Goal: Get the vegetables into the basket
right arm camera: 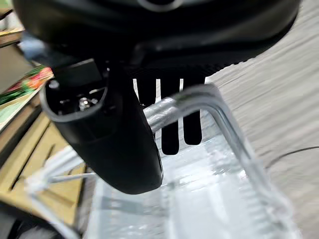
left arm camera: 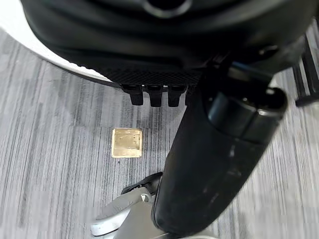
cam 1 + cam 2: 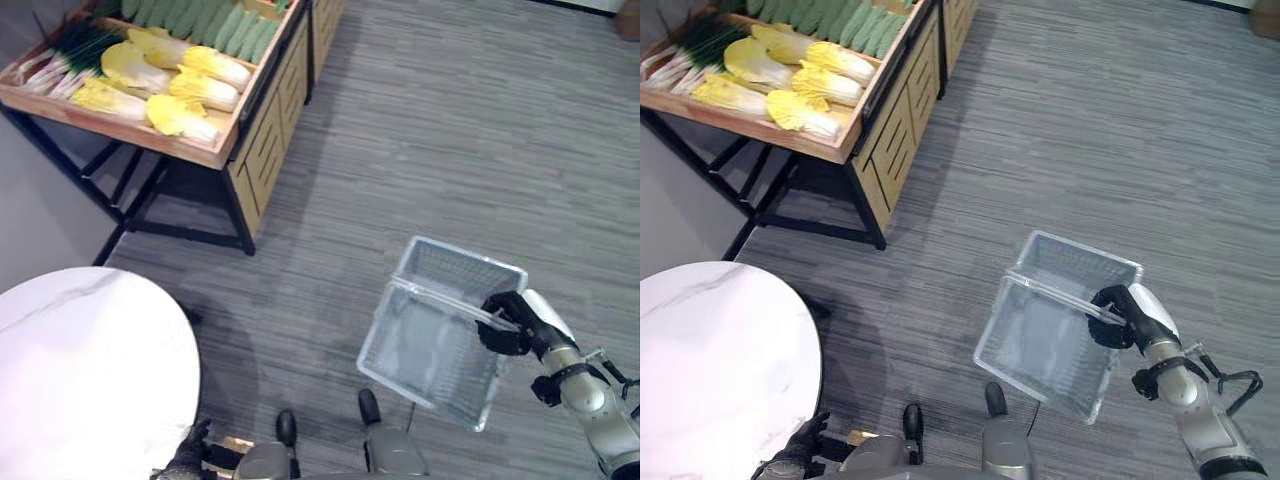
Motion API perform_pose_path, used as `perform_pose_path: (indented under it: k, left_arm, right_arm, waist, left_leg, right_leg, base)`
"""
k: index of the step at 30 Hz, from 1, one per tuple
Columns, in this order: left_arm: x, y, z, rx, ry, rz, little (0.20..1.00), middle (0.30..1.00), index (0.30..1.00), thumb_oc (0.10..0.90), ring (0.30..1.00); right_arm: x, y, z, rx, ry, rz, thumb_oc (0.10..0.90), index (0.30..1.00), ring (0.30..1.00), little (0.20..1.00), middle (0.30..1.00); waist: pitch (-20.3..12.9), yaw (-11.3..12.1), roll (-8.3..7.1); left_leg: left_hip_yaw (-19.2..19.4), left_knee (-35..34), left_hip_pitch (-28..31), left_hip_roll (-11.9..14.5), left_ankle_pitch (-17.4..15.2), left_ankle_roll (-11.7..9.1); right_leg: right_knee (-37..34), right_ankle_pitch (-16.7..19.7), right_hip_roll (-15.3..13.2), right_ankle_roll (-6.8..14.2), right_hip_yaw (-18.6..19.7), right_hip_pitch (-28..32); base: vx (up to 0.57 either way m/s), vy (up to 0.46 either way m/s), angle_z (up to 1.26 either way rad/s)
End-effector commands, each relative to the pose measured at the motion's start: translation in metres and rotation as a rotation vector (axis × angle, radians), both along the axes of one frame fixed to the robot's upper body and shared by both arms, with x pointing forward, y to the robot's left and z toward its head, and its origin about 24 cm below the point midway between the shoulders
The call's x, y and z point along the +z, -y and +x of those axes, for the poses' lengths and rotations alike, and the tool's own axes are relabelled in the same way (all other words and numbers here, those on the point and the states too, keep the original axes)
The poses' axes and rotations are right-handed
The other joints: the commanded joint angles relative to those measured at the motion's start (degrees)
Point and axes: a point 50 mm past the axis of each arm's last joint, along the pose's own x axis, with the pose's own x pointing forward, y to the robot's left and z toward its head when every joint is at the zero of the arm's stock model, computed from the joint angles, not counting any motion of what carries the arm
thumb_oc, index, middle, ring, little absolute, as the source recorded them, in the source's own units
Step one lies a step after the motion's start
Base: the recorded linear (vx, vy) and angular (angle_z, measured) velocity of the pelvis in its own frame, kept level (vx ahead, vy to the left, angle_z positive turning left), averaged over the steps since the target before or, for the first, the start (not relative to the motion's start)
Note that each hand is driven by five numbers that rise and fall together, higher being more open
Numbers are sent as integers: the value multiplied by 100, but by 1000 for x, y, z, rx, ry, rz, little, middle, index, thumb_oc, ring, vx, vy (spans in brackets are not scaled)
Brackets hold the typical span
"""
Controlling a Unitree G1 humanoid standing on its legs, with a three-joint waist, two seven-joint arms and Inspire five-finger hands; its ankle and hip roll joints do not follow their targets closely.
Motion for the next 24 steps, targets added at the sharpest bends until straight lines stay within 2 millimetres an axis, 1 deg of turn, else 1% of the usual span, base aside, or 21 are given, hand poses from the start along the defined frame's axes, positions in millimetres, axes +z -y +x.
perform_pose_path:
  k: [1, 2, 3, 6, 8, 10, 13, 14, 15, 16, 17, 18, 19, 21, 22, 24]
  left_arm:
    - [4, -16, -7, 26, 9, 46, 1000, 1000, 1000, 900, 1000]
    - [4, -17, -10, 35, 1, 44, 1000, 1000, 1000, 900, 1000]
    - [4, -17, -10, 35, 0, 44, 1000, 1000, 1000, 900, 1000]
    - [2, -14, -15, 27, -24, 35, 1000, 1000, 1000, 900, 1000]
    - [0, -12, -17, 25, -31, 29, 1000, 1000, 1000, 900, 1000]
    - [-1, -8, -18, 10, -38, 22, 1000, 1000, 1000, 900, 1000]
    - [-2, -4, -15, 12, -30, 15, 1000, 1000, 1000, 900, 1000]
    - [-2, -2, -13, 15, -21, 13, 1000, 1000, 1000, 900, 1000]
    - [-2, 0, -13, 15, -19, 10, 1000, 1000, 1000, 900, 1000]
    - [-3, 3, -12, 12, -16, 6, 1000, 1000, 1000, 900, 1000]
    - [-4, 5, -12, 11, -17, 4, 1000, 1000, 1000, 900, 1000]
    - [-5, 7, -12, 11, -17, -1, 1000, 1000, 1000, 900, 1000]
    - [-6, 12, -14, 14, -22, -6, 1000, 1000, 1000, 900, 1000]
    - [-7, 12, -14, 14, -24, -5, 1000, 1000, 1000, 900, 1000]
    - [-7, 13, -15, 11, -30, -6, 1000, 1000, 1000, 900, 1000]
    - [-9, 16, -19, 22, -43, -11, 1000, 1000, 1000, 900, 1000]
  right_arm:
    - [78, 7, 39, 0, 393, -67, 400, 300, 300, 300, 300]
    - [69, 12, 36, -34, 361, -78, 400, 300, 300, 300, 300]
    - [69, 12, 36, -34, 361, -78, 400, 300, 300, 300, 300]
    - [60, 21, 26, -71, 317, -101, 400, 300, 300, 300, 300]
    - [56, 28, 23, -100, 289, -115, 400, 300, 300, 300, 300]
    - [47, 36, 18, -142, 252, -118, 400, 300, 300, 300, 300]
    - [27, 46, 7, -229, 191, -108, 400, 300, 300, 300, 300]
    - [15, 51, 0, -280, 157, -101, 400, 300, 300, 300, 300]
    - [13, 50, -2, -287, 152, -95, 400, 300, 300, 300, 300]
    - [2, 54, -10, -343, 126, -75, 400, 300, 300, 300, 300]
    - [-3, 55, -13, -363, 114, -64, 400, 300, 300, 300, 300]
    - [-13, 57, -19, -416, 93, -46, 400, 300, 300, 300, 300]
    - [-27, 57, -29, -467, 53, -27, 400, 300, 300, 300, 300]
    - [-30, 56, -30, -465, 39, -26, 400, 300, 300, 300, 300]
    - [-42, 60, -41, -518, -14, -20, 400, 300, 300, 300, 300]
    - [-55, 58, -50, -565, -56, 10, 400, 300, 300, 300, 300]
  waist:
    - [-279, 291, 125]
    - [-298, 325, 92]
    - [-298, 323, 93]
    - [-347, 291, 82]
    - [-392, 272, 115]
    - [-416, 248, 158]
    - [-428, 233, 198]
    - [-435, 234, 215]
    - [-445, 230, 223]
    - [-462, 235, 240]
    - [-475, 233, 251]
    - [-487, 240, 261]
    - [-505, 240, 283]
    - [-510, 236, 287]
    - [-522, 244, 293]
    - [-550, 241, 306]
  left_leg:
    - [-110, 248, -397, 312, 105, -161]
    - [41, 298, -350, 370, 68, -210]
    - [40, 298, -348, 374, 67, -212]
    - [-2, 320, -327, 381, 77, -266]
    - [-12, 240, -266, 430, 131, -315]
    - [-46, 119, -187, 494, 215, -370]
    - [-112, 14, -136, 564, 310, -436]
    - [-138, -14, -128, 588, 340, -460]
    - [-157, -33, -121, 593, 356, -471]
    - [-176, -61, -116, 605, 383, -491]
    - [-192, -67, -113, 608, 387, -499]
    - [-211, -81, -103, 610, 399, -507]
    - [-231, -106, -73, 623, 414, -519]
    - [-241, -110, -61, 624, 416, -522]
    - [-258, -129, -45, 625, 420, -522]
    - [-269, -147, -12, 629, 421, -525]
  right_leg:
    - [552, -95, -433, 184, -1479, 104]
    - [449, -1, -537, 186, -1868, 56]
    - [439, 3, -533, 185, -1872, 64]
    - [201, 36, -463, 135, -1728, 182]
    - [45, 53, -409, 118, -1762, 274]
    - [-33, 12, -324, 86, -1762, 372]
    - [-113, -23, -242, 53, -1776, 456]
    - [-150, -29, -214, 45, -1799, 489]
    - [-197, -26, -196, 39, -1796, 520]
    - [-262, -18, -174, 30, -1811, 557]
    - [-292, -18, -168, 28, -1817, 575]
    - [-330, -14, -150, 22, -1824, 616]
    - [-355, -18, -133, 16, -1821, 672]
    - [-356, -21, -128, 14, -1811, 691]
    - [-359, -31, -125, 10, -1816, 718]
    - [-358, -41, -116, 1, -1805, 746]
  base:
    - [-2, -142, -92]
    - [14, -95, -86]
    - [28, -109, -76]
    - [58, -96, -16]
    - [67, -125, 2]
    - [64, -133, -8]
    - [45, -120, 4]
    - [45, -100, 10]
    - [46, -97, 12]
    - [39, -65, 14]
    - [44, -77, 12]
    - [58, -67, 10]
    - [48, -54, 7]
    - [34, -20, 7]
    - [44, -20, 3]
    - [45, -21, 3]
